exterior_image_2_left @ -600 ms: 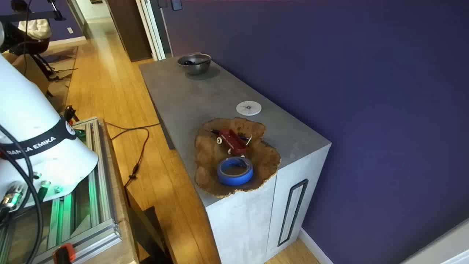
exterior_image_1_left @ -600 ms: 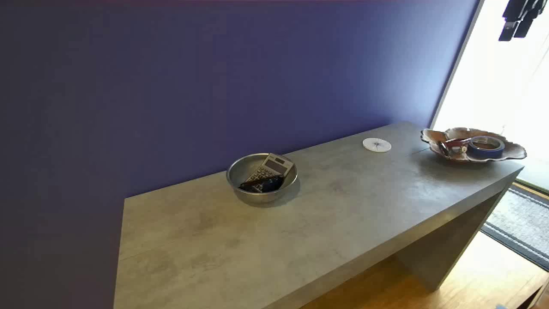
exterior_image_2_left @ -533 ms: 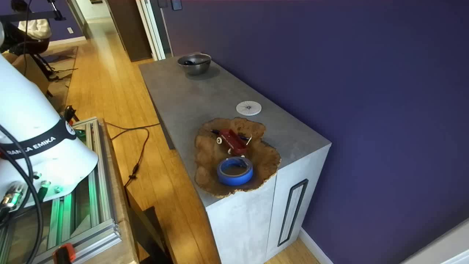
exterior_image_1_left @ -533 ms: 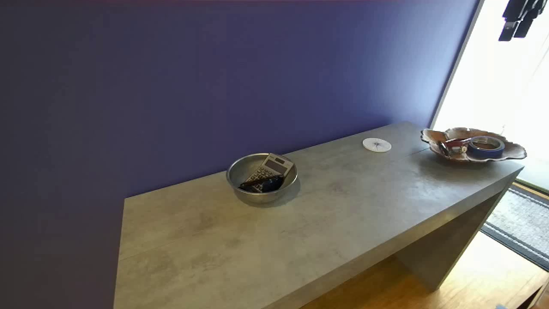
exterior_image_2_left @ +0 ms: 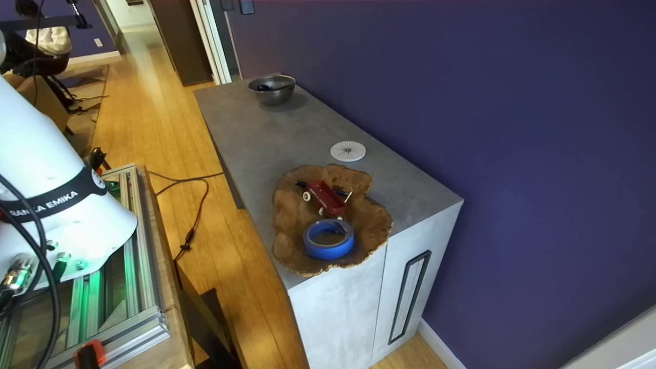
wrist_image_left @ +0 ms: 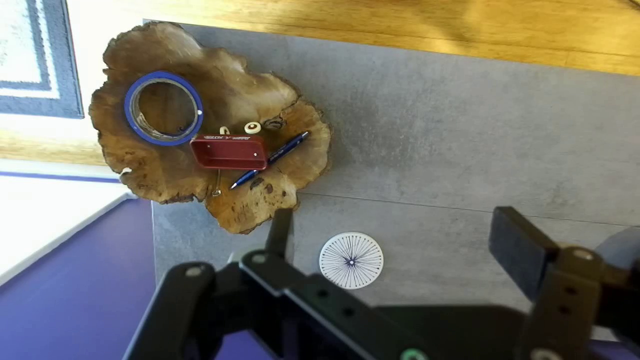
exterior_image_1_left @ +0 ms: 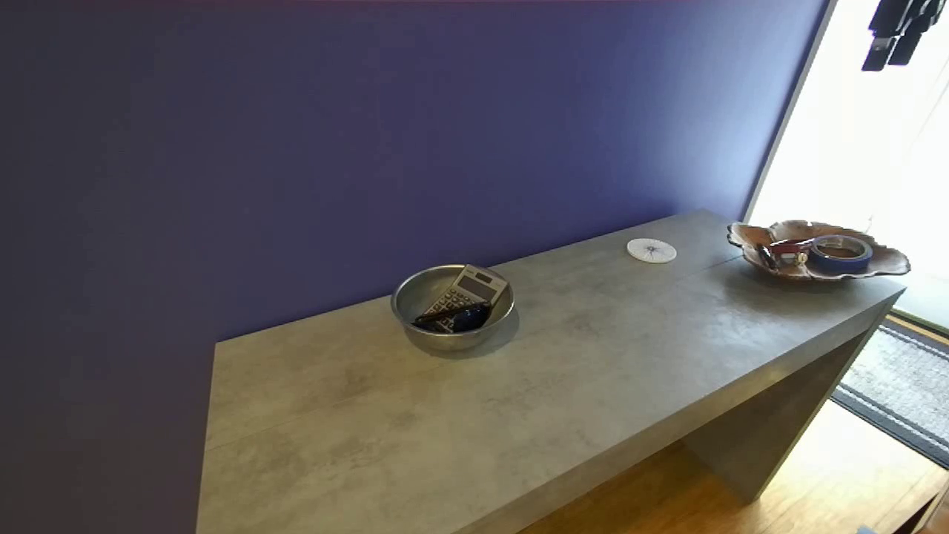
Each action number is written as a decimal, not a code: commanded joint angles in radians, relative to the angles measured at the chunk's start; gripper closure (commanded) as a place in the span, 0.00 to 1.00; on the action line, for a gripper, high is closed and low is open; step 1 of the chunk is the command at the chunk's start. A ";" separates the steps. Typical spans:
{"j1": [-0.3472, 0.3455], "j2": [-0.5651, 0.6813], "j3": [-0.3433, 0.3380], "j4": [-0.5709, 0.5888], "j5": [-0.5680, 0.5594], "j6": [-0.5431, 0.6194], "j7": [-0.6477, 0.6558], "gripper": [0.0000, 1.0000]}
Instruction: Pick up the red trolley from the brown bowl and put it on the table
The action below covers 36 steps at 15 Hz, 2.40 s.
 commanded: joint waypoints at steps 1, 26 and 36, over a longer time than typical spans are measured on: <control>-0.003 0.000 0.003 0.002 0.002 -0.002 -0.001 0.00; -0.147 0.311 -0.077 -0.049 0.029 0.200 0.220 0.00; -0.168 0.560 -0.126 0.034 0.175 0.241 0.342 0.00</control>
